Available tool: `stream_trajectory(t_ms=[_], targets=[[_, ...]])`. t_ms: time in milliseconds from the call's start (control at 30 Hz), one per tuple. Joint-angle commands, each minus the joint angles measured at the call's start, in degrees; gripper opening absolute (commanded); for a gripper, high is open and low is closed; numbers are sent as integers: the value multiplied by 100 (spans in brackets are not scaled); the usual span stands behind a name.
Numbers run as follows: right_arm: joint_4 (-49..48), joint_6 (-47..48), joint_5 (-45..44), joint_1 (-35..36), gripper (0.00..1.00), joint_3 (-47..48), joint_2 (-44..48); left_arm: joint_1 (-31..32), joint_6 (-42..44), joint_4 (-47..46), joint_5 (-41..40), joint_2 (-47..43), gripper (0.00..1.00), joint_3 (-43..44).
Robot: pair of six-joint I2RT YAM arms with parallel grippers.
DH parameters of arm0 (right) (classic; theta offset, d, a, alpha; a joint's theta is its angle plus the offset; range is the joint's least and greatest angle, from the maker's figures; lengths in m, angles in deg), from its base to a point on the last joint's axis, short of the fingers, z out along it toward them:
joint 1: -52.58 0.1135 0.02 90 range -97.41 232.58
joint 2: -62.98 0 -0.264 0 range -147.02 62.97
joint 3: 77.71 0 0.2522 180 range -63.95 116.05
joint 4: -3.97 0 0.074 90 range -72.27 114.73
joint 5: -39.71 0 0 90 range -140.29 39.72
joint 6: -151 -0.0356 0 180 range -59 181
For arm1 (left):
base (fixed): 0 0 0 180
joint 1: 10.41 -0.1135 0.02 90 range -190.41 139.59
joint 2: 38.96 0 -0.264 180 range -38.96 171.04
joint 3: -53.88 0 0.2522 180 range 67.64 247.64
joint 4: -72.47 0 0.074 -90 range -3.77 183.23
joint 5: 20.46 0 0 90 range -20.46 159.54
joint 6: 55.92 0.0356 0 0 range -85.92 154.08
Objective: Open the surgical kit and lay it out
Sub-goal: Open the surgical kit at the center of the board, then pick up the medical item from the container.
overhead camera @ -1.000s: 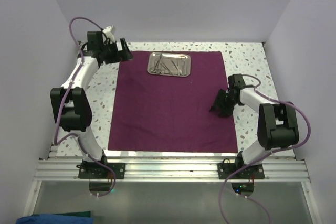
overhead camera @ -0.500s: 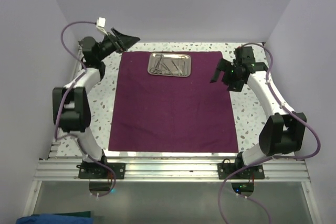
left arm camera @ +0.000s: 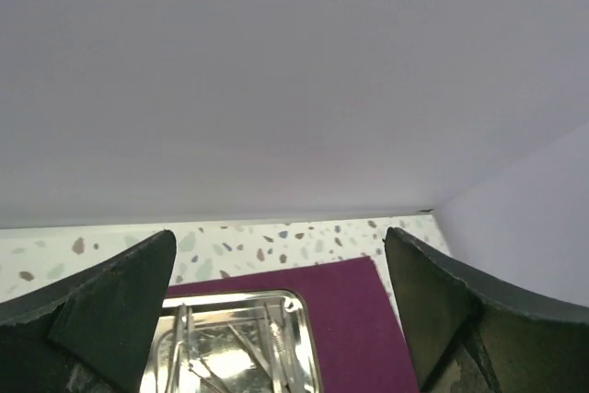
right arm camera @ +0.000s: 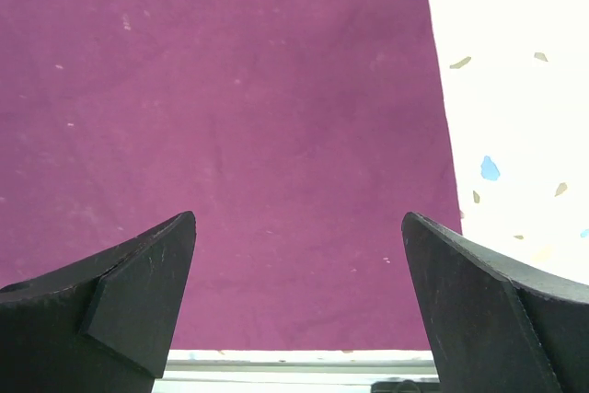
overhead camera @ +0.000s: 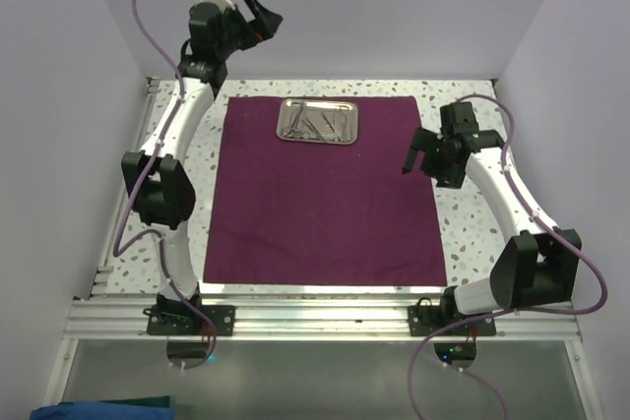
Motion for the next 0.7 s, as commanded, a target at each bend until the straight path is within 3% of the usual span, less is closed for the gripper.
stream_trajectory(t_ms=[0,33,100,267,367,667], targets=[[-85,141,-261,5,98,-105,188,602,1401,2578,-1744,1095,100,1268],[-76,184,-271,4,99,-96,180,778,1474,2825,-1833,1297,100,1872],[-50,228,-280,4,98,-17,145,884,1536,3205,-2010,1659,99,2141],[-41,281,-271,13,98,36,101,1201,1686,3099,-2378,1633,87,1650],[-94,273,-227,13,99,-51,92,1324,1721,3274,-2440,1800,73,1763],[-173,290,-174,13,98,-192,21,1544,1809,3530,-2520,2029,68,1711]])
